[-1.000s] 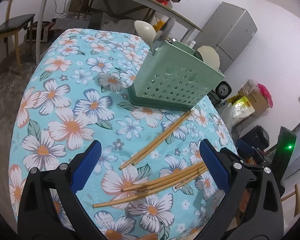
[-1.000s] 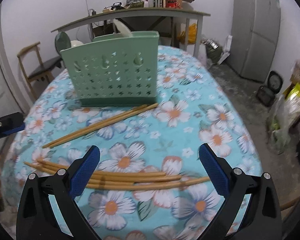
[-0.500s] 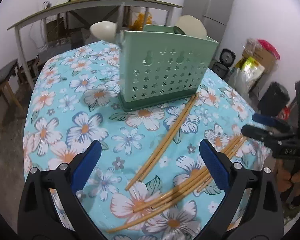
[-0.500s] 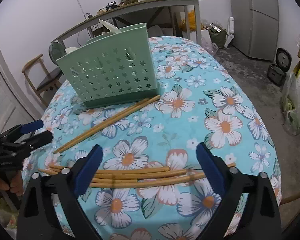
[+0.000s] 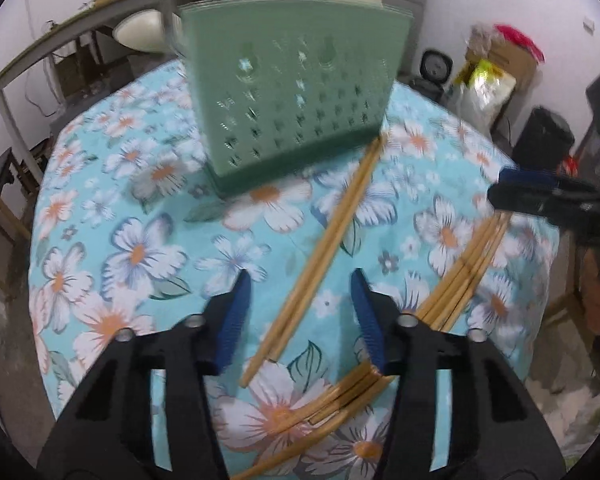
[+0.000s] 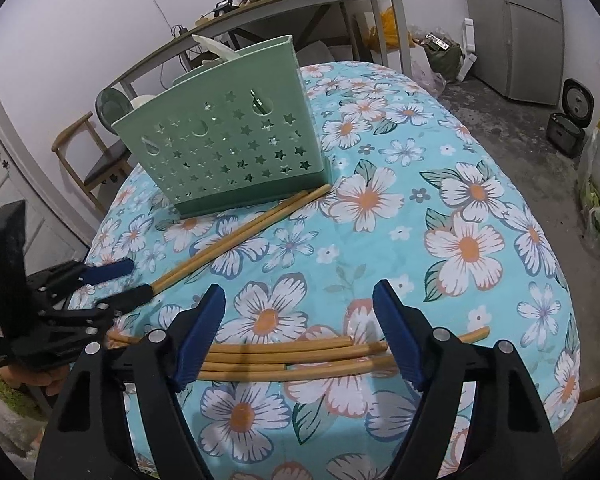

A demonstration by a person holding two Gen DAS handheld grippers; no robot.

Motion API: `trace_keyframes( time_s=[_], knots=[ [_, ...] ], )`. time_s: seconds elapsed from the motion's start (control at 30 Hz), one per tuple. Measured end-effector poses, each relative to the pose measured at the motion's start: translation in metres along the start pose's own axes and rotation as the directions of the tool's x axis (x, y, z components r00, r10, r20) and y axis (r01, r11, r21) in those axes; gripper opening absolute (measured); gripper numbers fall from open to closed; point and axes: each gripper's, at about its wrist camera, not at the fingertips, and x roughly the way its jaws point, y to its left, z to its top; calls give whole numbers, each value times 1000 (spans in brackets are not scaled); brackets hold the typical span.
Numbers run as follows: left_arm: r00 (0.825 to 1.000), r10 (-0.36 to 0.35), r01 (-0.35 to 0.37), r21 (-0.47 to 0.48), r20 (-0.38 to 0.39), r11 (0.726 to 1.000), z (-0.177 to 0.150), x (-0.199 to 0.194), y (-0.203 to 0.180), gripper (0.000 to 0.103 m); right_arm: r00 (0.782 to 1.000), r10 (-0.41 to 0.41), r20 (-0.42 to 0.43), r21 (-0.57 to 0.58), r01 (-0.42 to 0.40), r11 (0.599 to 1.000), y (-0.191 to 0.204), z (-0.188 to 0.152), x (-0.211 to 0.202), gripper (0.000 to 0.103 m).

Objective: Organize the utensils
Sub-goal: 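Close the left gripper on one wooden chopstick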

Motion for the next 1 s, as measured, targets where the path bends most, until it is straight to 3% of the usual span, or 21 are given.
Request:
trace_keyframes(
  time_s=[0.13,0.4,0.53,0.87,1.0],
  knots=[
    [997,29,-27,25,-65,999,-2,16,-3,24,1000,-2,1,3,2,1000,0,-1,-1,74],
    [997,10,-8,26,-79,1000,-2,6,-7,13,1000,-1,2,4,1,1000,1,-3,-5,72],
    [994,-57,56,-17,-93,998,-6,-16,-7,10,1000,0,2,4,0,1000,1,-4,-5,71],
    [963,-233,212,-152,-133,965,-37,-53,-7,7,1000,13,-10,3,-12,1000,5,-6,-1,71],
    [971,-211,193,-152,-113,969,-40,-53,-5,23,1000,18,-15,4,-18,1000,6,-6,1,71]
  ],
)
